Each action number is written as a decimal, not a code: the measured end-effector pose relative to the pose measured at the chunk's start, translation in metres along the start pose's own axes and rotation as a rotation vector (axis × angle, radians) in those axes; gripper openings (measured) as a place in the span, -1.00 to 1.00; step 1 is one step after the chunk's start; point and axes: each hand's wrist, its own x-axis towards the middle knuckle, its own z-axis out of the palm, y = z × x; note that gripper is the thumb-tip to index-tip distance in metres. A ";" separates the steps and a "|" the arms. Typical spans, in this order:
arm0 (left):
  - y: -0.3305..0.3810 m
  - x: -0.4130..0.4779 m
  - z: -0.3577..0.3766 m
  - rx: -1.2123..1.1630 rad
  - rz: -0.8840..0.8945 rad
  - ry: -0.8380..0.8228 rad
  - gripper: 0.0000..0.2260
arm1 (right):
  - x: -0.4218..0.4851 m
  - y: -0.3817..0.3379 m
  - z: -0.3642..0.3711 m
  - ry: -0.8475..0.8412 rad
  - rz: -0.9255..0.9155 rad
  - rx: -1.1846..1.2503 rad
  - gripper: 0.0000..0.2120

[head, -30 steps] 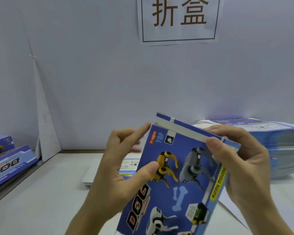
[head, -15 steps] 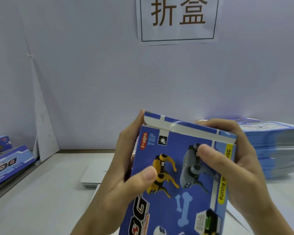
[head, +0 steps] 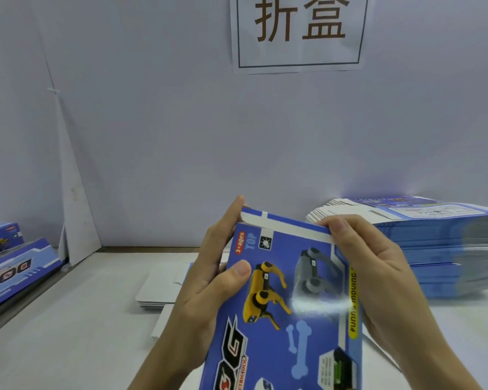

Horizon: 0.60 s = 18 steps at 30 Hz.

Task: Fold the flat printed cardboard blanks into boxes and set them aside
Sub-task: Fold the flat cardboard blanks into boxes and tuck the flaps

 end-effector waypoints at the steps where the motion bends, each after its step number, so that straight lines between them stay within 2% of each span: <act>1: 0.000 0.000 0.000 -0.012 -0.003 0.008 -0.52 | 0.001 -0.001 -0.001 -0.024 0.004 -0.018 -0.78; 5: -0.001 0.000 0.002 -0.030 -0.011 0.003 -0.51 | 0.001 -0.003 -0.004 -0.049 0.041 -0.025 -0.77; 9: -0.003 0.000 0.000 0.001 -0.019 -0.017 -0.48 | -0.001 0.002 -0.003 0.012 0.046 0.083 -0.85; 12: -0.001 0.000 -0.003 -0.006 0.030 -0.054 -0.48 | -0.001 0.001 0.000 -0.004 0.051 0.122 -0.86; 15: 0.000 0.001 -0.004 0.015 0.080 -0.048 -0.48 | -0.001 -0.001 -0.002 -0.039 0.038 0.090 -0.89; 18: -0.001 0.003 -0.001 0.043 0.091 0.002 -0.52 | -0.003 -0.003 -0.004 -0.066 0.013 0.037 -0.83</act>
